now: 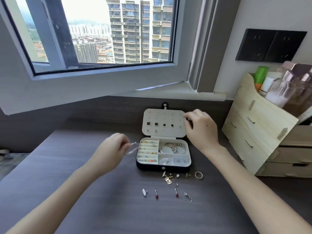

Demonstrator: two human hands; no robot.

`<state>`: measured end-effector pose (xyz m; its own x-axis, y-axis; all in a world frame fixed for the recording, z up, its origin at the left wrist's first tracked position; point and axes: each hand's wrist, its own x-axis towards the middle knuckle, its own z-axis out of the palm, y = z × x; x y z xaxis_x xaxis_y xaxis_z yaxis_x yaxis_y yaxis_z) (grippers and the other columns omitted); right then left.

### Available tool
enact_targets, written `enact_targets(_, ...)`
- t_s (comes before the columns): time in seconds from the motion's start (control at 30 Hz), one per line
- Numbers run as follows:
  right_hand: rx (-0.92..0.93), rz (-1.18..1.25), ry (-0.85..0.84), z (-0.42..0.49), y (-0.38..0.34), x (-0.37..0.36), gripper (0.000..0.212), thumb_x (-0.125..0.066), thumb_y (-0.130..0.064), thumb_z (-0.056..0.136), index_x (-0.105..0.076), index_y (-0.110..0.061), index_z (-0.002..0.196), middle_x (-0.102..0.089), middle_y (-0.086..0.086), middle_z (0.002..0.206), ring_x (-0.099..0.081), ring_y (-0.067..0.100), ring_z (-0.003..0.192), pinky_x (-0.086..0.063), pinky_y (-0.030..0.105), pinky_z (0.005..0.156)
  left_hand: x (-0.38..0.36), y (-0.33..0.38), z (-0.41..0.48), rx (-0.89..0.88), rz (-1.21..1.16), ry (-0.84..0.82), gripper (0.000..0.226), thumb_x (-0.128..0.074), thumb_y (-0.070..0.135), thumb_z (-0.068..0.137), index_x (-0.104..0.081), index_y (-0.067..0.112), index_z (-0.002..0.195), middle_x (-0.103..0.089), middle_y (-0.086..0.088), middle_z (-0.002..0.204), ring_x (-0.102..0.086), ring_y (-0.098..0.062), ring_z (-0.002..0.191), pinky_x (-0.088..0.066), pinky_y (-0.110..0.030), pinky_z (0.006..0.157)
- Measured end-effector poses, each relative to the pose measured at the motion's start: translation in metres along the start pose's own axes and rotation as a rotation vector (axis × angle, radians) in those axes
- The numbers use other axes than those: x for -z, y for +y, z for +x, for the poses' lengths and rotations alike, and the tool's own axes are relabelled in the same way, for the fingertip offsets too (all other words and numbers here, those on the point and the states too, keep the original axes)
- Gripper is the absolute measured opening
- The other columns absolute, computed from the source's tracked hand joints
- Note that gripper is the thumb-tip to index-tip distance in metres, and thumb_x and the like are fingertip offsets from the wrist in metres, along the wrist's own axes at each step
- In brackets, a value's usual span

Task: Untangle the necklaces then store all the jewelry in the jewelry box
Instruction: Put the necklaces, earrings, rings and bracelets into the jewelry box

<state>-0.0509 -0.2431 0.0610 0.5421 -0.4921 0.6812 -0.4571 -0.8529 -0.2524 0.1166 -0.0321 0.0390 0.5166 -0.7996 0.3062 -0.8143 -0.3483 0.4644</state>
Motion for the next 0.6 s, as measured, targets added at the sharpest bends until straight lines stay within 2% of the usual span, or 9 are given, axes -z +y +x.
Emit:
enact_targets(0.07,-0.043,0.044,-0.054,-0.021,0.004,0.013,0.012,-0.061,-0.011,0.086,-0.072,-0.013,0.090,-0.065,0.001,0.084,-0.057,0.020,0.078,-0.041,0.028,0.063,0.009,0.027,0.011,0.011,-0.146,-0.011,0.014,-0.054,0.015,0.094,-0.056,0.017,0.080,-0.053,0.012,0.073,-0.049,-0.004,0.068,-0.035,-0.013,0.057)
enact_targets(0.13,-0.102,0.068,-0.171,-0.044,0.009,0.024,0.012,-0.061,-0.015,0.087,-0.072,-0.017,0.085,-0.066,-0.002,0.083,-0.058,0.018,0.080,-0.046,0.031,0.067,0.008,0.053,0.024,0.034,-0.289,-0.034,0.014,-0.054,0.016,0.094,-0.058,0.016,0.081,-0.058,0.007,0.070,-0.053,-0.004,0.063,-0.041,-0.013,0.057)
enact_targets(0.2,-0.174,0.068,-0.354,-0.065,0.013,0.035,0.013,-0.061,-0.024,0.088,-0.072,-0.023,0.082,-0.066,-0.008,0.084,-0.058,0.014,0.083,-0.045,0.030,0.073,-0.002,0.070,0.038,0.073,-0.385,-0.077,0.015,-0.053,0.014,0.095,-0.059,0.014,0.081,-0.061,0.000,0.069,-0.059,-0.014,0.064,-0.050,-0.029,0.068)
enact_targets(0.27,-0.212,0.091,-0.535,-0.082,0.017,0.044,0.010,-0.064,-0.036,0.085,-0.068,-0.032,0.076,-0.063,-0.012,0.082,-0.054,0.008,0.082,-0.041,0.025,0.073,-0.016,0.081,0.051,0.118,-0.396,-0.153,0.015,-0.052,0.013,0.095,-0.060,0.010,0.083,-0.063,-0.003,0.068,-0.059,-0.022,0.066,-0.052,-0.037,0.066)
enact_targets(0.33,-0.202,0.111,-0.651,-0.094,0.020,0.050,0.014,-0.069,-0.044,0.078,-0.060,-0.038,0.069,-0.060,-0.013,0.080,-0.049,0.003,0.082,-0.039,0.021,0.072,-0.029,0.087,0.060,0.158,-0.377,-0.226,0.017,-0.051,0.012,0.095,-0.063,0.004,0.086,-0.062,-0.005,0.065,-0.055,-0.022,0.063,-0.046,-0.029,0.053)
enact_targets(0.43,-0.174,0.115,-0.698,-0.103,0.023,0.048,0.019,-0.072,-0.044,0.075,-0.055,-0.040,0.069,-0.056,-0.014,0.081,-0.044,0.000,0.080,-0.037,0.018,0.072,-0.042,0.091,0.073,0.166,-0.234,-0.322,0.021,-0.049,0.006,0.091,-0.067,0.000,0.082,-0.059,-0.006,0.061,-0.046,-0.015,0.050,-0.033,-0.016,0.038)
enact_targets(0.53,-0.151,0.104,-0.676,-0.105,0.024,0.043,0.015,-0.068,-0.038,0.081,-0.055,-0.038,0.074,-0.053,-0.012,0.081,-0.044,-0.002,0.078,-0.036,0.018,0.070,-0.051,0.089,0.085,0.177,-0.023,-0.378,0.018,-0.044,0.000,0.083,-0.053,0.006,0.069,-0.052,-0.009,0.065,-0.038,-0.019,0.051,-0.026,-0.021,0.043)
enact_targets(0.6,-0.145,0.117,-0.662,-0.105,0.026,0.040,0.015,-0.066,-0.036,0.083,-0.055,-0.037,0.073,-0.053,-0.011,0.081,-0.044,-0.002,0.077,-0.033,0.016,0.068,-0.053,0.090,0.090,0.176,0.091,-0.385,0.024,-0.043,-0.002,0.081,-0.040,0.008,0.059,-0.043,-0.005,0.060,-0.033,-0.017,0.051,-0.024,-0.023,0.044)
